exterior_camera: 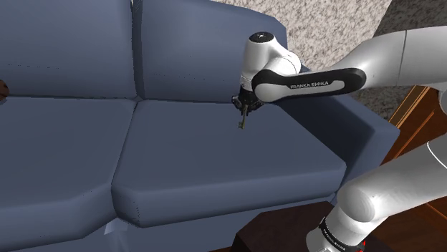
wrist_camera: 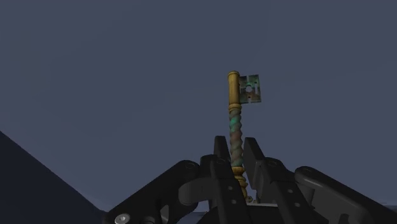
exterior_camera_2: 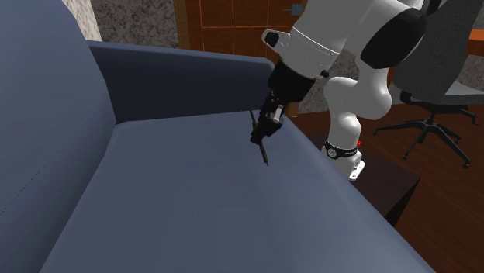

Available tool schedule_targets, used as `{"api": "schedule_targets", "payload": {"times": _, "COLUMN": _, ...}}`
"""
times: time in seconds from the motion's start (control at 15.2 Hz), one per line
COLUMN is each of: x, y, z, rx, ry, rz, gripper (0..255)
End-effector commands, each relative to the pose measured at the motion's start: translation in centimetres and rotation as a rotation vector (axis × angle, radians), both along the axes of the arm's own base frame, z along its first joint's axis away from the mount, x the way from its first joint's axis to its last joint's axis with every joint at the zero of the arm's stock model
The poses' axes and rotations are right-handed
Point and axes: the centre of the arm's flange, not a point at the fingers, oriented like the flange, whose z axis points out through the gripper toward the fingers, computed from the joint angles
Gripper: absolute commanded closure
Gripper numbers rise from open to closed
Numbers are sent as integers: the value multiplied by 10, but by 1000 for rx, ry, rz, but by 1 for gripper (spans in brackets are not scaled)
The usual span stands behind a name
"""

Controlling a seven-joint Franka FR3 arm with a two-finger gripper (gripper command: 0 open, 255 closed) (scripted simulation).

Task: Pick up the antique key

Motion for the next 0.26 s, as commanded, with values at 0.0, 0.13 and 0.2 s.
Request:
{"api": "schedule_targets", "payload": {"times": 0.0, "x": 0, "y": 0, "z": 10, "rx": 0, "ry": 0, "rz": 0, "gripper": 255}}
{"api": "schedule_targets", "payload": {"times": 0.13, "x": 0, "y": -1, "z": 17, "rx": 0, "ry": 0, "rz": 0, "gripper": 255}}
{"api": "schedule_targets", "payload": {"times": 0.2, "x": 0, "y": 0, "z": 17, "rx": 0, "ry": 0, "rz": 0, "gripper": 255}}
